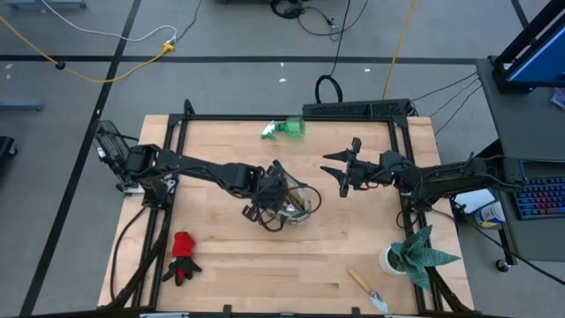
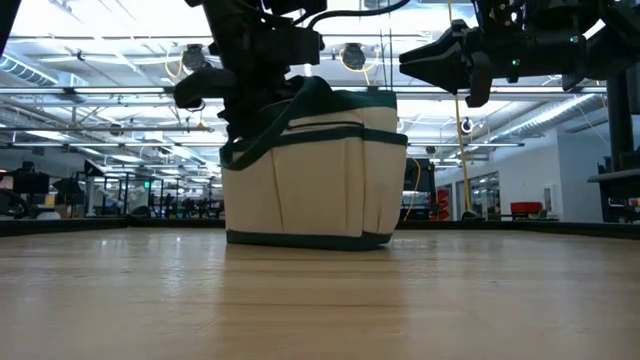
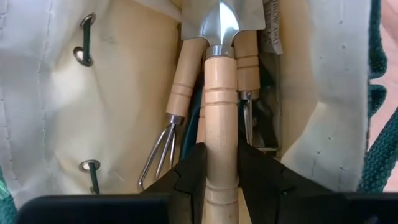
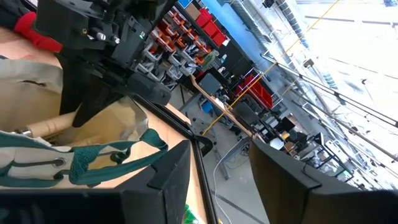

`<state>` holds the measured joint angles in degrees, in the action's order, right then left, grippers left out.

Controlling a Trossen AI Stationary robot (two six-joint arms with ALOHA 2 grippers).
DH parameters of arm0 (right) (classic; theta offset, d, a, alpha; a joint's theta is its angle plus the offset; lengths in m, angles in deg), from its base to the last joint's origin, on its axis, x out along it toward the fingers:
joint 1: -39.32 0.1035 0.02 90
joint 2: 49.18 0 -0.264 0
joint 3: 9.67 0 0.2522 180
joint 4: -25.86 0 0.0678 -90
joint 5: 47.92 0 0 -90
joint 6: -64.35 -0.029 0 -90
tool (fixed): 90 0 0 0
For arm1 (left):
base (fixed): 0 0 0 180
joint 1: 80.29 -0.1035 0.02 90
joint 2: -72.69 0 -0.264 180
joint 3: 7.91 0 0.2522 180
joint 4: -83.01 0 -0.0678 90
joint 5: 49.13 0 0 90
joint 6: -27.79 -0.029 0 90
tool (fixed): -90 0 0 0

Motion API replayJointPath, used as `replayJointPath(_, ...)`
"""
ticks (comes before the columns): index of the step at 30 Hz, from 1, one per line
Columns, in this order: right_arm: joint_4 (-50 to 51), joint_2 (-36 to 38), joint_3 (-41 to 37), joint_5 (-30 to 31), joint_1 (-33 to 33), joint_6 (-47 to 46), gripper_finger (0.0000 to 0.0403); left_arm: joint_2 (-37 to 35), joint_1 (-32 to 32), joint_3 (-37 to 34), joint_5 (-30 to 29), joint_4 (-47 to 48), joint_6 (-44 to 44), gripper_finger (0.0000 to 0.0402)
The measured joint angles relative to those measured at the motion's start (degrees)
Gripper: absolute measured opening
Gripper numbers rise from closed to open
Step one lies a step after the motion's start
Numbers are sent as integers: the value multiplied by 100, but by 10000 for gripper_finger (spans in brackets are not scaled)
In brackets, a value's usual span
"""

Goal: Pick & Place Garden tools in Gardening bag
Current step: Put the left brown trowel into the brown gardening bag, then put the brown trowel into the brown gardening bag

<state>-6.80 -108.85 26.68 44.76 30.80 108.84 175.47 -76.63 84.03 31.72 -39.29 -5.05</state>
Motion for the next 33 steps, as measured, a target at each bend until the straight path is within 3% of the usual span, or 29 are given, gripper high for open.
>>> replayJointPath(4,2,-1,0,0,0,-26,160,0,-57,0,2,-12,27,101)
replayJointPath(15,5,-1,0,0,0,-458,160,-4,-88,0,18,-78,0,219)
replayJointPath(22,5,-1,0,0,0,-1129,160,-12,88,0,-165,-60,-17,227)
replayJointPath(29,35,0,1,-77,180,-2172,160,-143,391,0,-1272,-28,-485,227)
replayJointPath(33,176,-1,2,-446,459,-2522,160,-286,423,0,-1456,-28,-645,228)
